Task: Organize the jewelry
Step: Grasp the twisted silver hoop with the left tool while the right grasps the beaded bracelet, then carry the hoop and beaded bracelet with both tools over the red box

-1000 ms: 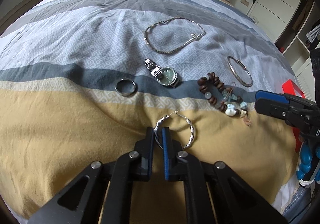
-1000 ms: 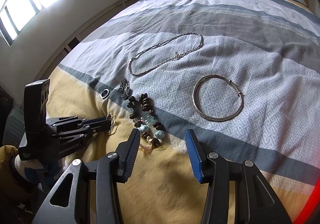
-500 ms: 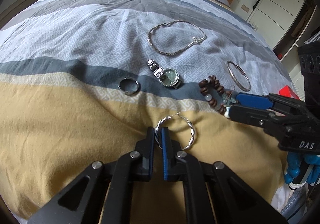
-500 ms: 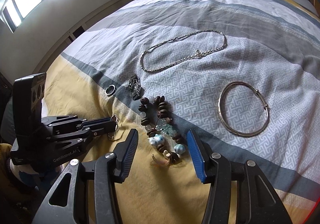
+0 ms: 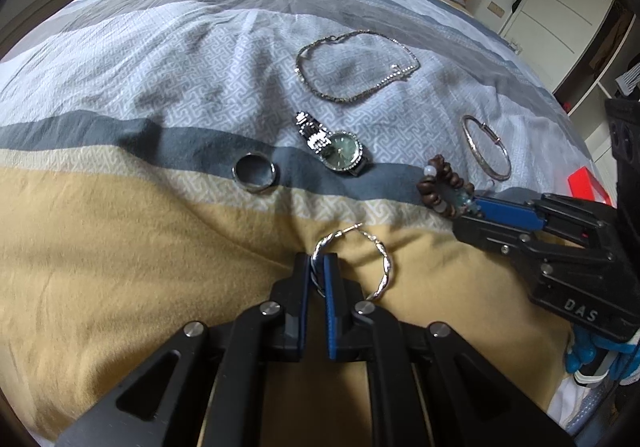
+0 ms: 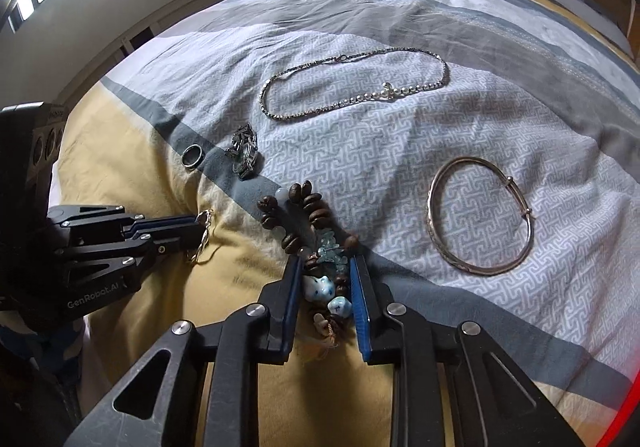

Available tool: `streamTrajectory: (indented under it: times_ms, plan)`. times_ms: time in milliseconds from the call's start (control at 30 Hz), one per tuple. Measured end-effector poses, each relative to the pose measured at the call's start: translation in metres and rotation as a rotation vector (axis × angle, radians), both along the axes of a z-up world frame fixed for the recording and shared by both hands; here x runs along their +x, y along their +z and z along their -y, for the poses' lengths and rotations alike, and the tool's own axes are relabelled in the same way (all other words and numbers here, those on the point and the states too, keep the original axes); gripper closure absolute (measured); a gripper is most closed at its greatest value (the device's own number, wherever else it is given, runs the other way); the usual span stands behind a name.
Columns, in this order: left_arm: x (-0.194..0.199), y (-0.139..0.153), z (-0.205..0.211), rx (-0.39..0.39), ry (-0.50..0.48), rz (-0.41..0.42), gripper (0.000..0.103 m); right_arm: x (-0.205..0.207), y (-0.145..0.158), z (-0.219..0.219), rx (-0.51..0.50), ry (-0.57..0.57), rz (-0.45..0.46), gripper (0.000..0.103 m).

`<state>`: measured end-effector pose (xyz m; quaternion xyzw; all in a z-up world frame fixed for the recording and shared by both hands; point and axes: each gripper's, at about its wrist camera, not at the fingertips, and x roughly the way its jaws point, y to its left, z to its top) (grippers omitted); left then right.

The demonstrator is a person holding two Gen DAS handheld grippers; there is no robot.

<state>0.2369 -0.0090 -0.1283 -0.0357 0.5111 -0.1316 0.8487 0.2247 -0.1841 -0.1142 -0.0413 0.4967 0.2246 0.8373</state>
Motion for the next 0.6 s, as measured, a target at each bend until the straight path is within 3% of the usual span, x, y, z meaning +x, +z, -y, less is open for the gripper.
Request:
streamTrajectory:
  times_ms: [100, 133, 367, 600]
  plan:
    - [-0.003, 0.002, 0.003, 0.019, 0.003, 0.017, 0.097, -0.011, 0.003, 0.006, 0.021, -0.03, 0.009, 0.082]
    - [-0.005, 0.004, 0.004, 0.025, 0.003, 0.024, 0.098, -0.015, 0.005, 0.009, 0.031, -0.04, 0.012, 0.088]
    - [-0.023, 0.022, 0.0, -0.044, 0.038, 0.039, 0.099, -0.054, 0.032, 0.029, 0.077, -0.091, 0.059, 0.089]
    - [-0.058, 0.052, 0.007, -0.05, 0.014, 0.078, 0.099, -0.101, 0.064, 0.051, 0.101, -0.144, 0.106, 0.09]
